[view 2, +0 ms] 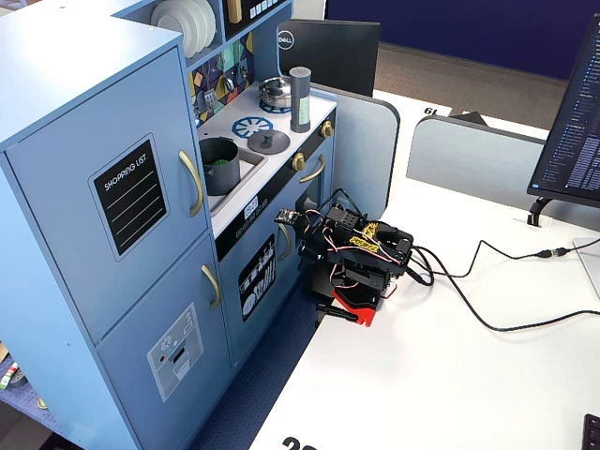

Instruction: Put salt in the gray recipient

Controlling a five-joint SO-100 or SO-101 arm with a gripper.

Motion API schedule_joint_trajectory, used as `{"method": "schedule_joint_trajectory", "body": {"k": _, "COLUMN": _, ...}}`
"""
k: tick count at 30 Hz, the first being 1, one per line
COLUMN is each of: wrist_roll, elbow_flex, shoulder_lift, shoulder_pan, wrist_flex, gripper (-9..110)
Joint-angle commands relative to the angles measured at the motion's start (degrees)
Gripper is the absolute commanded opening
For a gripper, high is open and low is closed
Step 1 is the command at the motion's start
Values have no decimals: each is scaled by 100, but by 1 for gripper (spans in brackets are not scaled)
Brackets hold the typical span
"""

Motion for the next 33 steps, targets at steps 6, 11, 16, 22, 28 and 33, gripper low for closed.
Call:
{"method": "schedule_joint_trajectory", "body": {"k": 6, "wrist_roll": 53, "elbow_flex": -26, "shoulder_lift": 26, "shoulder_pan": -123, "wrist_flex": 26, "gripper": 6}}
{"method": "schedule_joint_trajectory", "body": {"k": 11, "wrist_roll": 53, "elbow_flex": -26, "shoulder_lift": 26, "shoulder_pan": -123, "wrist_flex": 26, "gripper": 6}}
{"method": "schedule_joint_trajectory", "body": {"k": 16, "wrist_roll": 53, "elbow_flex": -26, "shoulder_lift": 26, "shoulder_pan": -123, "wrist_flex": 26, "gripper": 6}}
{"method": "schedule_joint_trajectory", "body": {"k": 22, "wrist_roll": 53, "elbow_flex": -26, "shoulder_lift": 26, "shoulder_pan": -123, "wrist_flex": 26, "gripper": 6}}
{"method": "schedule_joint_trajectory", "body": {"k": 28, "wrist_roll": 422, "elbow_flex": -26, "shoulder_lift": 26, "shoulder_pan": -88, "wrist_flex": -26, "gripper": 6}}
{"method": "schedule_joint_trajectory", "body": {"k": 33, "wrist_roll": 308, "elbow_flex": -545, "shoulder_lift": -185, "shoulder_pan": 598, "wrist_flex": -1090, "gripper": 7}}
